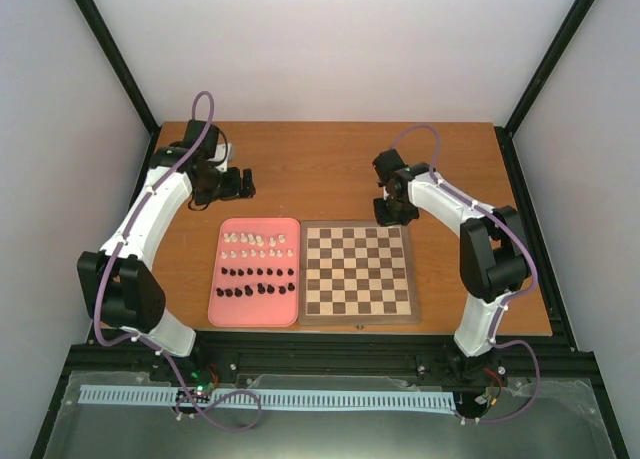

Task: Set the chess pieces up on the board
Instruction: Place the chess piece on the chessboard.

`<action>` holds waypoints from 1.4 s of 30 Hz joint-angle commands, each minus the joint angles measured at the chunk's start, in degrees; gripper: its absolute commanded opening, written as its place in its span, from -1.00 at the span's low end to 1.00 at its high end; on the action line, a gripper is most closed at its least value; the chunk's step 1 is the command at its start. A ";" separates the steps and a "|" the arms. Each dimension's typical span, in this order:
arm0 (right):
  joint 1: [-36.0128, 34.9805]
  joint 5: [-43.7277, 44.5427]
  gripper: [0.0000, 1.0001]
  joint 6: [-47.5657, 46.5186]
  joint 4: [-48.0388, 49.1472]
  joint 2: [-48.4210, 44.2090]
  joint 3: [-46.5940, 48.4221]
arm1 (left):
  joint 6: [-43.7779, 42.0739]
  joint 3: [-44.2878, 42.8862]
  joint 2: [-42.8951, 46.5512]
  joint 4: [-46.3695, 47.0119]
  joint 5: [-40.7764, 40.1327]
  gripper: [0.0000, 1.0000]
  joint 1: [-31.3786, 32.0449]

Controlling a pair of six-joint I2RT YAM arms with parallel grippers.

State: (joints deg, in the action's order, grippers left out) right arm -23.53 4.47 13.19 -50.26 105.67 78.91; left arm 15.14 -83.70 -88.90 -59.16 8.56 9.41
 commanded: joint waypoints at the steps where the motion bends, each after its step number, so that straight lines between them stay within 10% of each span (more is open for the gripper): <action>1: 0.56 1.12 -0.90 0.95 0.61 -1.76 -0.78 | -0.81 -0.77 -0.67 0.09 0.12 1.00 0.07; 35: 1.99 1.17 -0.79 0.48 2.11 2.71 -2.47 | -0.73 -1.62 -2.17 -0.16 0.33 1.00 0.13; 42: 1.93 -0.14 -0.45 0.05 2.08 1.95 -3.50 | -0.72 -1.56 -2.26 -0.17 0.23 0.99 0.05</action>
State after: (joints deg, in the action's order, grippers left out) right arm -22.11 4.58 13.23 -48.18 107.35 76.05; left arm 15.14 -83.72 -90.65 -59.18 8.58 9.41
